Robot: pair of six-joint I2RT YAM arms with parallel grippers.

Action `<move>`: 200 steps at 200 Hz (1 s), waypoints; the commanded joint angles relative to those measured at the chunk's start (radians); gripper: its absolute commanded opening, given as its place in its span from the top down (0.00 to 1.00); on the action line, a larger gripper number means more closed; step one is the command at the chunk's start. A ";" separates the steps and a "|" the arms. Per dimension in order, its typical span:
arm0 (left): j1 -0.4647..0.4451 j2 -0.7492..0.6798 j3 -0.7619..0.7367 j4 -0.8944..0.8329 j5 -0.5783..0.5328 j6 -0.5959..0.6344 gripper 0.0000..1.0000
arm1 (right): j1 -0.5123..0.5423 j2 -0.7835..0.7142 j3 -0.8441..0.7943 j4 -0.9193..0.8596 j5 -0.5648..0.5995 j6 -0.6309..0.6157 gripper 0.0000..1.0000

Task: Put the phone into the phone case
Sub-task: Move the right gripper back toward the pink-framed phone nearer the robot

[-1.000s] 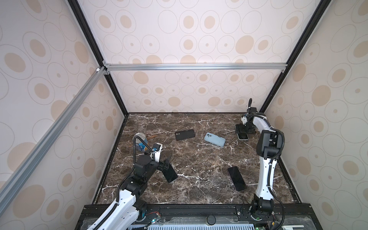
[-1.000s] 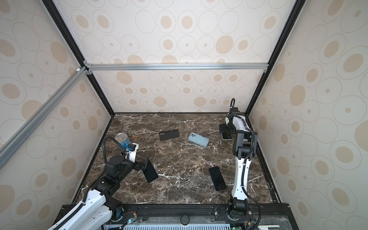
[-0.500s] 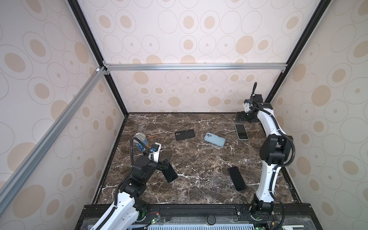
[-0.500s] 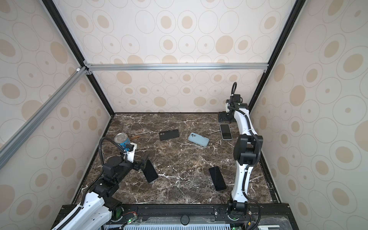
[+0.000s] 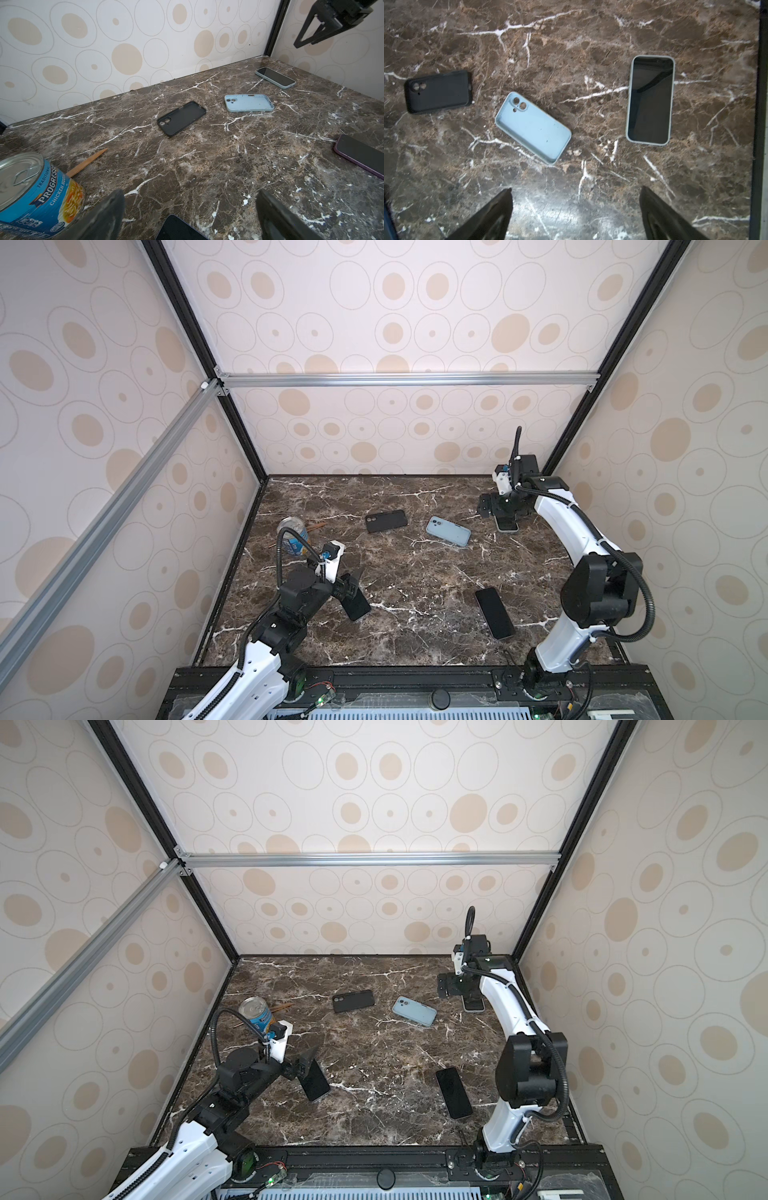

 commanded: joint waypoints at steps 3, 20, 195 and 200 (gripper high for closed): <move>-0.005 0.008 0.017 0.029 0.012 -0.002 0.04 | 0.050 -0.136 -0.093 0.035 -0.030 0.034 0.13; -0.006 0.046 0.038 0.029 0.026 -0.016 0.08 | 0.092 -0.217 -0.206 0.086 -0.025 0.064 0.23; -0.139 0.681 0.611 0.039 0.282 -0.129 0.20 | 0.278 -1.047 -0.955 -0.154 0.228 0.781 0.01; -0.151 0.689 0.611 0.051 0.290 -0.119 0.20 | 0.277 -1.062 -0.962 -0.154 0.232 0.800 0.01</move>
